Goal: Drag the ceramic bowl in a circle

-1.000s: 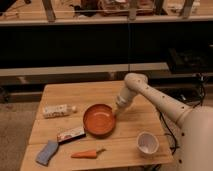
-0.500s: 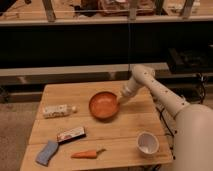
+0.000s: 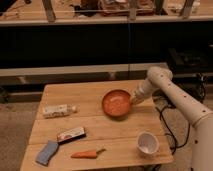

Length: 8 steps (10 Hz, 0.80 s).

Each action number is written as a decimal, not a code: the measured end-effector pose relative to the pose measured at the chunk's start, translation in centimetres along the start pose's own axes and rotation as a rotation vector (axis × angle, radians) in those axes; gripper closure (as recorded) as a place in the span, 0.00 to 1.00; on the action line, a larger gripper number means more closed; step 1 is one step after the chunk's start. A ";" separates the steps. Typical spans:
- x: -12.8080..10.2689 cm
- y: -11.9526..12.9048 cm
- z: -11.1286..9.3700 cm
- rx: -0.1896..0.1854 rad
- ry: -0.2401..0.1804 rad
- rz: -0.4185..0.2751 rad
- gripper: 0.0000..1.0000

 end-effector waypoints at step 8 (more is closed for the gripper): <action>-10.6 4.2 -1.1 -0.063 -0.089 0.060 0.98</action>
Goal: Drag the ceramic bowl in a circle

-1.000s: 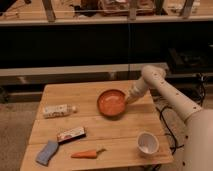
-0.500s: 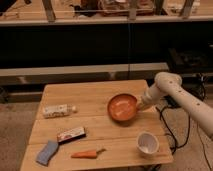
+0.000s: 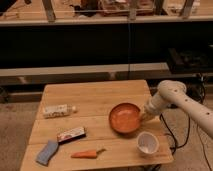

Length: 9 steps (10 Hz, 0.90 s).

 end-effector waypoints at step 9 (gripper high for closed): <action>-2.2 -10.7 8.7 0.006 -0.183 -0.255 0.98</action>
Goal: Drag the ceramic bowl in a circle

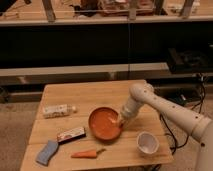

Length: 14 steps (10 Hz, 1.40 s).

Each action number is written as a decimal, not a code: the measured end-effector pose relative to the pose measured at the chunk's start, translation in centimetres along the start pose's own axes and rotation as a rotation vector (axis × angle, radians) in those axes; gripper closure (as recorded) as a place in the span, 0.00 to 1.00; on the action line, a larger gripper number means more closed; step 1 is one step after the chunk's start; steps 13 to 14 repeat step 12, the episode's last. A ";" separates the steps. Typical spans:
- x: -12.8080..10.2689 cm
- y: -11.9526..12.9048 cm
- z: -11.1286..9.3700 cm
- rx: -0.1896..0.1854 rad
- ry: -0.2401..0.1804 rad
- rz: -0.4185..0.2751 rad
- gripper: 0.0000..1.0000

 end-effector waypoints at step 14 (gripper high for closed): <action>11.3 4.5 -8.8 0.070 0.249 0.175 0.98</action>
